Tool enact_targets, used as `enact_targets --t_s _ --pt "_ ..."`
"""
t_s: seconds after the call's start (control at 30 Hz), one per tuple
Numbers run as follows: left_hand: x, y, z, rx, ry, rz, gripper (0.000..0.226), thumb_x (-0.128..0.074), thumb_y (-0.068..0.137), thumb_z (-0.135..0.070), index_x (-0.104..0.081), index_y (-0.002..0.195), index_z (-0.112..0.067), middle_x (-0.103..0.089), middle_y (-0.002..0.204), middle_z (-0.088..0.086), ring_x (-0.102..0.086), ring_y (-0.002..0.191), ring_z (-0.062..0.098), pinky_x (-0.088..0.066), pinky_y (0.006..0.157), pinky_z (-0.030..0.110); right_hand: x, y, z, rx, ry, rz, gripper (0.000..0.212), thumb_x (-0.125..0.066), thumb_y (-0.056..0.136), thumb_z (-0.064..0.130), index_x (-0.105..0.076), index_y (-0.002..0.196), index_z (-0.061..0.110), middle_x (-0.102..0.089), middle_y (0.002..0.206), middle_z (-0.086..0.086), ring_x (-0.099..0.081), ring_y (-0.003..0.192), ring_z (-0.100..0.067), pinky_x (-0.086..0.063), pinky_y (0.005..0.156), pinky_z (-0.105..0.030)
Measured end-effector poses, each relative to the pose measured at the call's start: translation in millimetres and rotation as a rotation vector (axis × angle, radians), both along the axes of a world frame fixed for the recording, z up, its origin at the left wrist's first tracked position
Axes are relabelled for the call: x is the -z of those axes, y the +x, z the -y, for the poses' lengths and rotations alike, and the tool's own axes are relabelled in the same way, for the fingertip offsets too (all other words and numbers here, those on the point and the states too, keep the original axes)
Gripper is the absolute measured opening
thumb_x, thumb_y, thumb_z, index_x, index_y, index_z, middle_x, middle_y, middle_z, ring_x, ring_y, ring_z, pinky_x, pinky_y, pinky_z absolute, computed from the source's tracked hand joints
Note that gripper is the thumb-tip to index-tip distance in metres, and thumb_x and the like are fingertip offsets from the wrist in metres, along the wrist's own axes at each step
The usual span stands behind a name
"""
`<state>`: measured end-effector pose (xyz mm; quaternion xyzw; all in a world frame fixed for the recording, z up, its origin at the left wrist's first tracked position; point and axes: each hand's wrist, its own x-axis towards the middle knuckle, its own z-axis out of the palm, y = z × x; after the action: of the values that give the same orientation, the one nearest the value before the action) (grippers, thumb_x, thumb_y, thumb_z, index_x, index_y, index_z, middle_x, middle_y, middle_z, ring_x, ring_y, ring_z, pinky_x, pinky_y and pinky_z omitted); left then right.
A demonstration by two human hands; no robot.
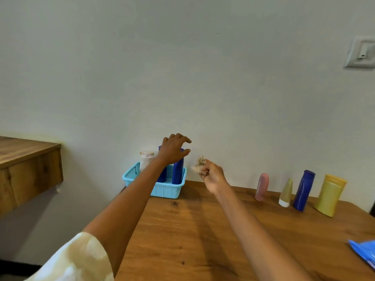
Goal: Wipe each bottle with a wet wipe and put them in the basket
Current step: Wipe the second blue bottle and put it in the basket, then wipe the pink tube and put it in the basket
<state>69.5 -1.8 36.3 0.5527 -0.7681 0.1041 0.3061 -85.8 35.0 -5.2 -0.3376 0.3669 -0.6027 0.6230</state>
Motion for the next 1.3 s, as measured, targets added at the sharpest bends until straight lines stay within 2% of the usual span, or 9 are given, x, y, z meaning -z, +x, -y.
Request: enact_targets --t_s 0.13,0.3,0.4,0.53,0.7,0.83,0.9,1.0,1.3 --pt "11.0 -45.0 -29.1 0.231 0.072 -0.358 0.031 -0.057 0.092 -0.021 -0.056 0.122 -0.014 -0.058 0.114 0.007 -0.058 0.092 0.016 -0.049 0.082 0.027 -9.2 -20.1 -19.9 -0.003 -0.081 0.071 0.024 -0.054 0.088 -0.007 -0.062 0.107 0.005 -0.065 0.101 -0.013 -0.063 0.095 -0.024 -0.058 0.068 -0.023" --pt "27.9 -90.7 -45.5 0.320 0.290 -0.555 0.021 -0.055 0.093 -0.019 -0.064 0.108 -0.008 -0.067 0.101 0.009 -0.064 0.088 0.021 -0.055 0.077 0.033 -2.7 -49.3 -34.4 0.177 -0.047 0.031 0.017 -0.064 0.081 -0.008 -0.065 0.087 0.008 -0.068 0.099 -0.017 -0.067 0.087 -0.027 -0.058 0.060 -0.024" --pt "38.4 -114.8 -47.6 0.388 0.362 -0.698 0.021 -0.051 0.092 -0.006 -0.065 0.107 -0.010 -0.066 0.098 0.006 -0.063 0.087 0.020 -0.053 0.073 0.031 5.4 -74.2 -37.4 0.287 -0.035 0.044 0.018 -0.060 0.082 -0.011 -0.067 0.083 0.007 -0.069 0.093 -0.016 -0.067 0.082 -0.024 -0.058 0.059 -0.022" --pt "59.2 -155.8 -34.3 0.336 0.465 -0.895 0.034 -0.044 0.089 0.003 -0.059 0.118 -0.006 -0.063 0.105 0.007 -0.058 0.092 0.019 -0.048 0.072 0.026 8.3 -116.6 -33.0 0.418 -0.033 0.065 0.030 -0.055 0.085 -0.012 -0.059 0.113 -0.002 -0.070 0.081 -0.008 -0.069 0.076 -0.018 -0.059 0.065 -0.027" --pt "99.5 -216.9 -7.4 0.131 0.575 -0.638 0.047 -0.063 0.087 -0.017 -0.050 0.130 -0.003 -0.058 0.125 0.013 -0.056 0.115 0.025 -0.046 0.098 0.034 6.0 -167.9 -25.7 0.472 0.004 0.049 0.020 -0.056 0.087 -0.007 -0.068 0.102 -0.001 -0.070 0.096 -0.012 -0.068 0.084 -0.019 -0.057 0.057 -0.021" --pt "123.3 -255.1 4.9 0.044 0.585 -0.400 0.038 -0.066 0.083 -0.035 -0.057 0.112 -0.012 -0.061 0.112 0.008 -0.058 0.101 0.021 -0.052 0.090 0.036 13.3 -192.9 -14.9 0.498 0.014 -0.023 0.015 -0.059 0.088 -0.001 -0.069 0.097 0.003 -0.070 0.099 -0.010 -0.068 0.090 -0.021 -0.056 0.059 -0.022" --pt "130.4 -265.2 11.6 0.004 0.552 -0.293 0.043 -0.064 0.083 -0.044 -0.056 0.112 -0.014 -0.059 0.114 0.006 -0.055 0.106 0.022 -0.049 0.092 0.036 15.6 -201.7 -11.3 0.493 0.013 -0.035 0.013 -0.059 0.089 0.001 -0.069 0.097 0.004 -0.070 0.099 -0.010 -0.068 0.088 -0.021 -0.057 0.062 -0.024" --pt "136.1 -270.9 24.9 -0.015 0.517 -0.260 0.053 -0.061 0.082 -0.051 -0.051 0.120 -0.016 -0.054 0.121 0.006 -0.048 0.116 0.025 -0.040 0.096 0.037 17.2 -210.2 -8.8 0.472 0.004 -0.022 0.017 -0.058 0.088 0.000 -0.068 0.101 0.001 -0.070 0.099 -0.011 -0.068 0.086 -0.019 -0.058 0.069 -0.028" --pt "140.3 -273.9 30.9 0.051 0.513 -0.366 0.038 -0.068 0.080 -0.044 -0.062 0.106 -0.018 -0.066 0.104 0.001 -0.058 0.103 0.020 -0.036 0.098 0.038 13.5 -210.3 -11.9 0.454 -0.013 -0.022 0.020 -0.054 0.088 -0.006 -0.066 0.101 0.001 -0.070 0.099 -0.012 -0.067 0.085 -0.018 -0.058 0.071 -0.028"
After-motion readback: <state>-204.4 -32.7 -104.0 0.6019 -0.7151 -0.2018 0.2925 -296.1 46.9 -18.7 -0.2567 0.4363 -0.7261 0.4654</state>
